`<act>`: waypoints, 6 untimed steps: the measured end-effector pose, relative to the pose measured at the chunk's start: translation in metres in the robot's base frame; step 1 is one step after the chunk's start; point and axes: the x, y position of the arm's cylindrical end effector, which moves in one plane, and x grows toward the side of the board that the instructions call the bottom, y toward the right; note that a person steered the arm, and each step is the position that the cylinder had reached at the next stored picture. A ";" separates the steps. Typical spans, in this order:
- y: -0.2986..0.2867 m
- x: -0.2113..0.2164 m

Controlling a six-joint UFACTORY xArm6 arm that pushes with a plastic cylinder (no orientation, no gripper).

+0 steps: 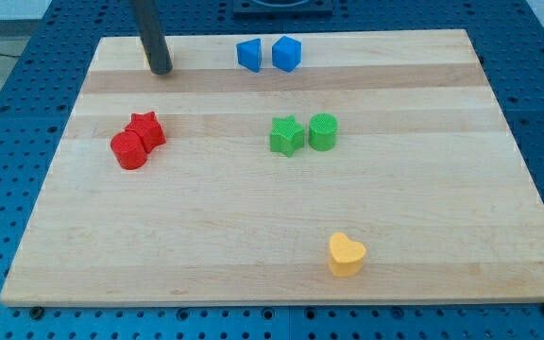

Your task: Slide blue triangle towards down

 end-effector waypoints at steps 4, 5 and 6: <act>0.136 -0.039; 0.150 0.005; 0.164 0.014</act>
